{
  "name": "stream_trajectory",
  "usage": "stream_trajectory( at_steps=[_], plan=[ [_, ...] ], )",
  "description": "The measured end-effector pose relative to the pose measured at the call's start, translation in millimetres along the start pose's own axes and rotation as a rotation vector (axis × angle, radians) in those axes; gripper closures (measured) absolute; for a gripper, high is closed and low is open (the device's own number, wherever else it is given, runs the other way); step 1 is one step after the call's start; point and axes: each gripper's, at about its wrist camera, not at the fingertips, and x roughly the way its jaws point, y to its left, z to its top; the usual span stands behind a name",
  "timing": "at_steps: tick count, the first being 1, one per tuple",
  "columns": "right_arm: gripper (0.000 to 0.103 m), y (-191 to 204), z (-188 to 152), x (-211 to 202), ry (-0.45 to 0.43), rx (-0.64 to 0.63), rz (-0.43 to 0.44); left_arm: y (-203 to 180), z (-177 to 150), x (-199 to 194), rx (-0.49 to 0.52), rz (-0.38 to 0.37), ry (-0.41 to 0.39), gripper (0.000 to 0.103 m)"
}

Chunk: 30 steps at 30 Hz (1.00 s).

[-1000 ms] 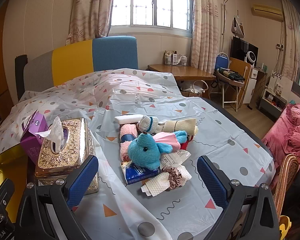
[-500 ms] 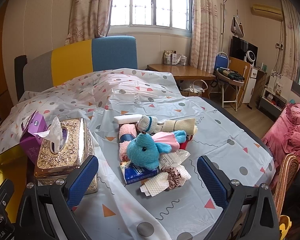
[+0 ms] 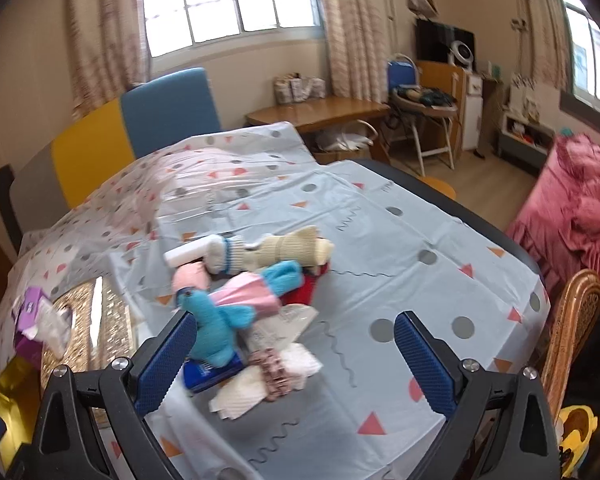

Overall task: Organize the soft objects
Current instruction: 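Reach the left tool to the white knit item with brown scrunchie and grasp it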

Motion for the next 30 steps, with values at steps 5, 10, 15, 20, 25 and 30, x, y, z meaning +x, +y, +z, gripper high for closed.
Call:
stream_trajectory(
  at_steps=[5,10,15,20,25,30],
  plan=[
    [0.002,-44.4,5.9,19.9,0.028,0.098,-0.032,-29.4,10.5,19.5,0.107,-0.069,0.032,0.001],
    [0.002,-72.7,1.8,36.1,0.059,0.208,-0.008,-74.4,14.1,51.6,0.27,-0.184,0.099,0.012],
    [0.002,-82.2,0.7,43.3,0.091,0.268,0.029,-112.9,9.9,90.5,0.377,-0.257,0.167,0.023],
    [0.002,-86.3,-0.5,47.6,0.113,0.309,0.064,-140.1,-1.2,135.9,0.46,-0.256,0.239,0.034],
    [0.002,-89.4,-1.7,53.7,0.144,0.335,0.095,-151.6,-8.7,166.3,0.471,-0.248,0.288,0.04],
    [0.002,-87.4,-1.8,57.9,0.16,0.334,0.103,-156.5,-13.7,179.9,0.445,-0.272,0.33,0.081]
  ],
)
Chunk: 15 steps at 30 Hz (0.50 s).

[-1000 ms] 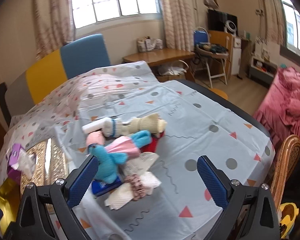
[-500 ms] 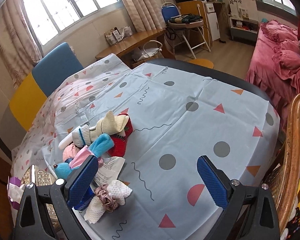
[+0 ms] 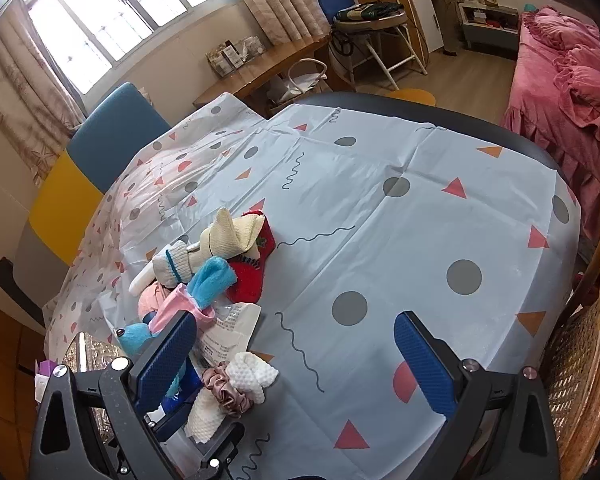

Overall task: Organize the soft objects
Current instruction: 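Reach the left tool to the white knit item with brown scrunchie and grasp it, then carry the knit item toward the gold tray while right tool grasps the blue elephant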

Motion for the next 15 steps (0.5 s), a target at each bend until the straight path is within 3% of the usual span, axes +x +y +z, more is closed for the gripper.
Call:
stream_trajectory(
  at_steps=[4,9,15],
  plan=[
    [0.006,1.6,-0.2,1.8,0.004,-0.008,0.004,0.8,-14.9,-5.1,-0.04,-0.037,-0.016,0.086],
    [0.034,12.5,-4.7,8.7,0.047,-0.07,0.027,8.7,-42.0,-23.7,-0.111,-0.048,-0.03,0.086],
    [0.037,42.3,-19.6,17.7,0.147,-0.196,0.124,18.6,-65.6,-43.6,-0.144,-0.006,-0.044,0.087]
  ],
)
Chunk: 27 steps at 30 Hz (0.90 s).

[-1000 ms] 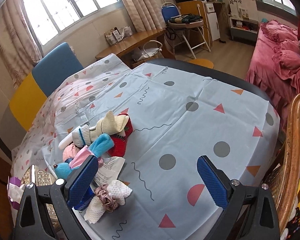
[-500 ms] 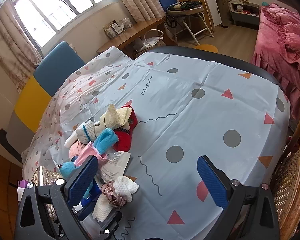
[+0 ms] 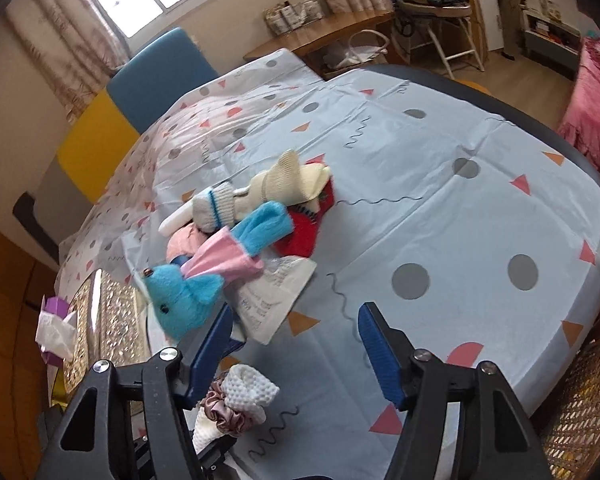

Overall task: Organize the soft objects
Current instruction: 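Carry the knit item toward the gold tray while right tool grasps the blue elephant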

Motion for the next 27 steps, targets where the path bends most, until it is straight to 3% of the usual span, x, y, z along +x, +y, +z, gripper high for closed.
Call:
stream_trajectory(
  at_steps=[2,6,13,14,15,17,20,27],
  plan=[
    [0.037,15.7,-1.2,5.9,0.047,-0.037,0.06,6.0,-4.5,-7.7,-0.012,0.005,-0.012,0.087],
    [0.022,53.7,1.3,26.1,0.115,-0.143,0.105,14.0,-5.3,-16.4,-0.034,0.01,-0.026,0.087],
    [0.022,83.4,12.5,80.2,0.201,-0.189,0.045,18.6,-13.7,-13.7,-0.052,0.033,-0.028,0.087],
    [0.029,83.8,13.5,85.2,0.209,-0.176,0.059,19.6,-14.7,-13.6,-0.056,0.034,-0.028,0.087],
    [0.054,82.6,14.8,87.4,0.214,-0.169,0.089,20.6,-15.5,-13.9,-0.06,0.033,-0.028,0.087],
    [0.062,82.9,15.5,83.7,0.192,-0.18,0.08,22.3,-14.3,-15.3,-0.067,0.031,-0.033,0.087],
    [0.067,84.5,17.2,68.0,0.145,-0.216,0.064,24.8,-11.6,-18.9,-0.071,0.032,-0.051,0.087],
    [0.067,66.2,14.1,21.4,0.026,-0.281,0.0,33.3,10.3,-31.9,-0.141,0.017,-0.075,0.087]
  ],
)
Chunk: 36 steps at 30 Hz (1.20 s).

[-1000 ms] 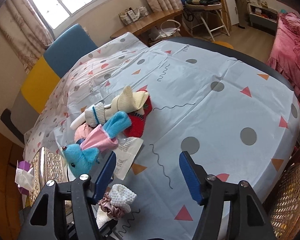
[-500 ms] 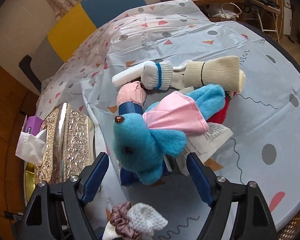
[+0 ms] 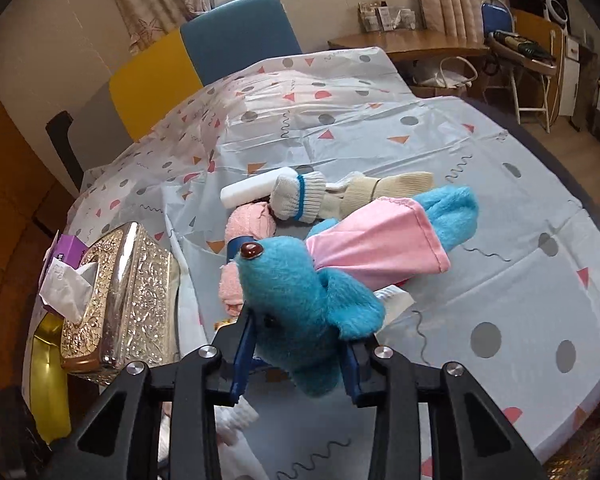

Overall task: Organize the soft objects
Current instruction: 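Carry the knit item toward the gold tray while right tool grasps the blue elephant, then drop the knit item in the gold tray while right tool places the blue elephant beside it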

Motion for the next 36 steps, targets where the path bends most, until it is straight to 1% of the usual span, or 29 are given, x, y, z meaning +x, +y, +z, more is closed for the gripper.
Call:
stream_trajectory(
  at_steps=[2,5,8,9,12,15,17,19,21,22,24,27,30,32,34,36],
  plan=[
    [0.067,-8.4,-4.8,-5.5,-0.013,0.003,-0.026,-1.6,13.6,-4.9,-0.014,-0.007,-0.018,0.087],
    [0.067,-19.3,-8.3,-3.2,0.002,0.037,-0.031,-6.1,38.0,-11.1,-0.029,-0.023,-0.041,0.087],
    [0.067,-16.3,-7.2,-6.1,-0.019,0.019,-0.027,-1.0,71.9,-14.3,-0.057,-0.021,-0.065,0.087],
    [0.067,-14.3,-7.6,-6.8,-0.023,0.008,-0.025,3.8,83.9,-14.4,-0.071,-0.009,-0.07,0.087],
    [0.067,-9.1,-9.5,-7.4,-0.032,-0.018,-0.029,30.5,123.0,-23.9,-0.13,0.055,-0.116,0.087],
    [0.067,-7.4,-8.7,-8.6,-0.043,-0.031,-0.023,66.7,150.6,-42.4,-0.19,0.129,-0.169,0.087],
    [0.067,-6.2,-8.3,-8.0,-0.046,-0.037,-0.02,97.5,161.1,-61.9,-0.228,0.188,-0.212,0.087],
    [0.067,-4.5,-8.3,-7.9,-0.051,-0.047,-0.019,128.7,161.4,-83.6,-0.261,0.244,-0.25,0.087],
    [0.067,-2.7,-8.7,-7.6,-0.053,-0.056,-0.016,161.9,153.5,-101.6,-0.303,0.292,-0.275,0.087],
    [0.067,-1.6,-8.8,-7.5,-0.053,-0.06,-0.014,179.0,144.4,-111.2,-0.328,0.314,-0.284,0.087],
    [0.067,1.0,-10.5,-8.2,-0.056,-0.074,-0.014,206.6,116.9,-127.2,-0.376,0.361,-0.291,0.087],
    [0.067,6.0,-11.7,-9.0,-0.061,-0.093,-0.013,240.6,63.9,-141.9,-0.473,0.413,-0.276,0.087],
    [0.067,7.7,-12.1,-7.7,-0.059,-0.099,-0.014,269.5,12.3,-142.7,-0.577,0.454,-0.245,0.087],
    [0.067,8.2,-12.6,-7.3,-0.061,-0.102,-0.02,277.7,-15.1,-138.1,-0.621,0.481,-0.214,0.087],
    [0.067,8.1,-12.9,-7.2,-0.058,-0.1,-0.018,281.9,-32.2,-125.6,-0.648,0.489,-0.174,0.087],
    [0.067,8.6,-13.4,-6.2,-0.056,-0.105,-0.027,287.8,-47.5,-111.5,-0.691,0.471,-0.134,0.086]
  ],
)
